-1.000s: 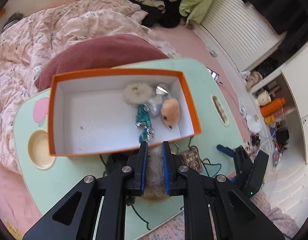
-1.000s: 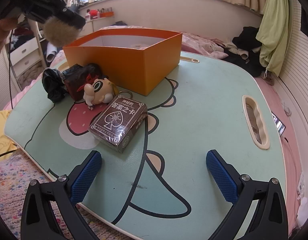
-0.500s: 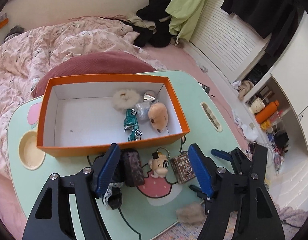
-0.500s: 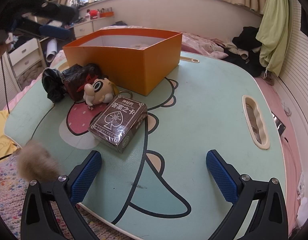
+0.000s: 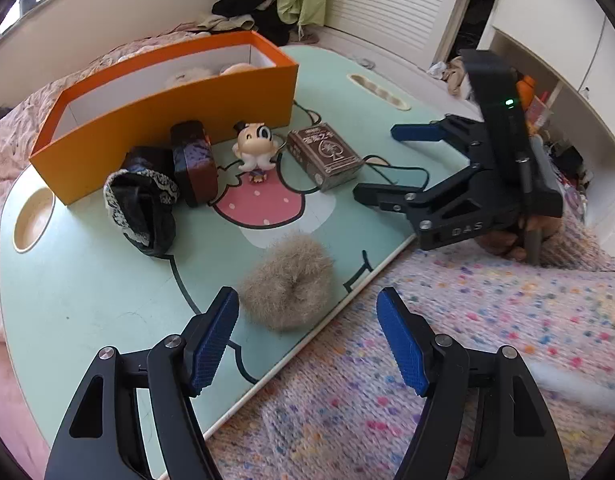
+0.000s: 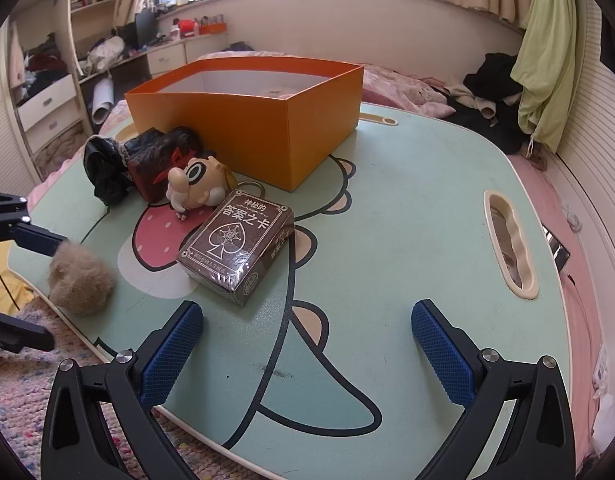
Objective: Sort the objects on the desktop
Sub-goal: 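Lift the beige pompom out and set it on the desk, open left tool, then move the right tool into the box toward the white fluffy pompom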
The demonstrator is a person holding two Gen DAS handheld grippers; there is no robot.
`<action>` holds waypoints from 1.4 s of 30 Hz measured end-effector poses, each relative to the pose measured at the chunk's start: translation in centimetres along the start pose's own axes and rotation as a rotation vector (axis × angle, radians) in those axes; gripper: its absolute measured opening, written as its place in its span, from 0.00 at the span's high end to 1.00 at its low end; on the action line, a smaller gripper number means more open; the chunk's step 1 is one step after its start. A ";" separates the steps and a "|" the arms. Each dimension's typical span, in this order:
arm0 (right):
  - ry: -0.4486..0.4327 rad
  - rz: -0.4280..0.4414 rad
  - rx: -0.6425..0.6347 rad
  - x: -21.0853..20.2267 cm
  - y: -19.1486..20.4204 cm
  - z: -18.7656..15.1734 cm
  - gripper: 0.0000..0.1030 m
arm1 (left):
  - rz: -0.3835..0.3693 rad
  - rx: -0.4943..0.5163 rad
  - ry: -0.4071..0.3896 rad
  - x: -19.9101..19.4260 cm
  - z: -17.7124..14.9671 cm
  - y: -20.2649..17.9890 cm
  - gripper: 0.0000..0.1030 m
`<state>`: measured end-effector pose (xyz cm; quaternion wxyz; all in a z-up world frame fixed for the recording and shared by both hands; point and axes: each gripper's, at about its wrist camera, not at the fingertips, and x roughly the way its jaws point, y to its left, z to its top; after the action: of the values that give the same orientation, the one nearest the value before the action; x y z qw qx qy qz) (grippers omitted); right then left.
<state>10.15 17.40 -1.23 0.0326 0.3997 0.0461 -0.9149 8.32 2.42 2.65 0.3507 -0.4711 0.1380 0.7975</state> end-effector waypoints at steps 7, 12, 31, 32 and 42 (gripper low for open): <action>0.000 -0.001 0.001 0.0 0.0 0.0 0.00 | 0.188 -0.183 -0.118 1.0 1.6 4.1 0.36; 0.006 -0.010 0.008 0.0 0.0 0.0 0.00 | 0.166 -0.220 -0.241 -1.8 -0.2 4.7 0.36; -0.005 -0.128 0.102 3.0 -1.6 10.9 0.10 | 0.226 -0.323 -0.256 -1.0 -2.1 5.4 0.32; -0.005 -0.117 0.122 2.8 -1.8 10.9 0.10 | 0.223 -0.326 -0.257 -0.9 -2.0 5.5 0.32; -0.011 0.102 0.171 0.5 0.0 14.5 0.18 | 0.194 -0.297 -0.266 -0.5 -1.0 4.6 0.32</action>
<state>-0.76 15.79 8.28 0.0452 0.3978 -0.0526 -0.9149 5.99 -1.70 2.05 0.2144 -0.3926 0.0162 0.8942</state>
